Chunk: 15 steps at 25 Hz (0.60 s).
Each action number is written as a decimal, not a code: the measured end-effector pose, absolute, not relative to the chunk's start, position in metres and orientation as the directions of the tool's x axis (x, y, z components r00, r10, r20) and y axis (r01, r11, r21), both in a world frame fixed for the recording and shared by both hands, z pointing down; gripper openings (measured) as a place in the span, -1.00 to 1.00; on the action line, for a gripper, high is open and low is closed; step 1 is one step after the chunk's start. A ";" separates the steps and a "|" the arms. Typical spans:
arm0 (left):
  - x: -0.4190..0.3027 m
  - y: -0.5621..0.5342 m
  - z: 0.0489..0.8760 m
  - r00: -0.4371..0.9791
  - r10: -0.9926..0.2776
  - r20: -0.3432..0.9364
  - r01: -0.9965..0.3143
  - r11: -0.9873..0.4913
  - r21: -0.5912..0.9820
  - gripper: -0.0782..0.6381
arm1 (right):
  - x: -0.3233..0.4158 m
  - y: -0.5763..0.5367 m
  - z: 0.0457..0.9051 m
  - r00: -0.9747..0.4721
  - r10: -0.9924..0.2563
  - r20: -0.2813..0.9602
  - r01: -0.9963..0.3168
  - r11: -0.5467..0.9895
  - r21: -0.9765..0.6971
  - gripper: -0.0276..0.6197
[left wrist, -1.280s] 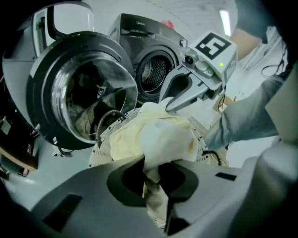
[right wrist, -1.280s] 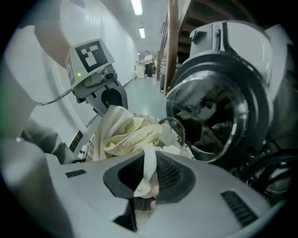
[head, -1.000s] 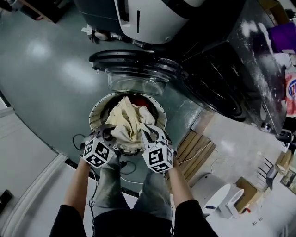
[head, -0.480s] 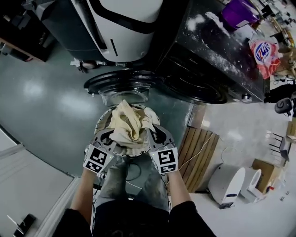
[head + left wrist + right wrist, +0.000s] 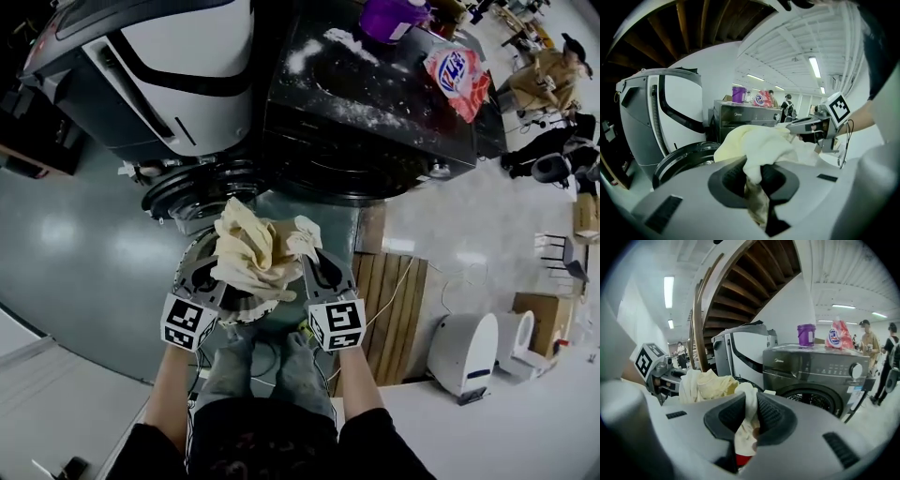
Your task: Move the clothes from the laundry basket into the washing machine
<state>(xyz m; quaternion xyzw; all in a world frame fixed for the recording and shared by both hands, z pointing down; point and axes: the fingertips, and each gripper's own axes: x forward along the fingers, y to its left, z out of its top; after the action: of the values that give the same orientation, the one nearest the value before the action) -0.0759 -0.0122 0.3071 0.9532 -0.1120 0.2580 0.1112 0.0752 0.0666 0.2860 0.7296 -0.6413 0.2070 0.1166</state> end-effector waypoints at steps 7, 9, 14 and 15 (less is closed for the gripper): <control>0.001 0.029 0.285 0.862 -0.146 0.485 -0.261 -0.949 0.177 -0.63 | 0.157 0.123 0.261 0.209 -0.876 0.435 -0.958 -0.272 -0.087 -0.74; 0.022 0.044 0.279 0.867 -0.146 0.477 -0.255 -0.951 0.174 -0.63 | 0.180 0.142 0.256 0.232 -0.873 0.428 -0.950 -0.297 -0.091 -0.74; 0.074 0.076 0.266 0.876 -0.155 0.457 -0.258 -0.951 0.171 -0.63 | 0.230 0.183 0.245 0.267 -0.871 0.412 -0.941 -0.329 -0.085 -0.74; 0.084 0.082 0.264 0.878 -0.157 0.453 -0.260 -0.950 0.173 -0.63 | 0.240 0.189 0.243 0.274 -0.869 0.412 -0.938 -0.336 -0.084 -0.74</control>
<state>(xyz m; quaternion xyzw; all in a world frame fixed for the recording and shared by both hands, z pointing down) 0.0839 0.0817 0.2635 0.9621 -0.1083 0.2224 0.1150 0.2399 0.1894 0.2425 0.7933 -0.5695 0.1965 0.0878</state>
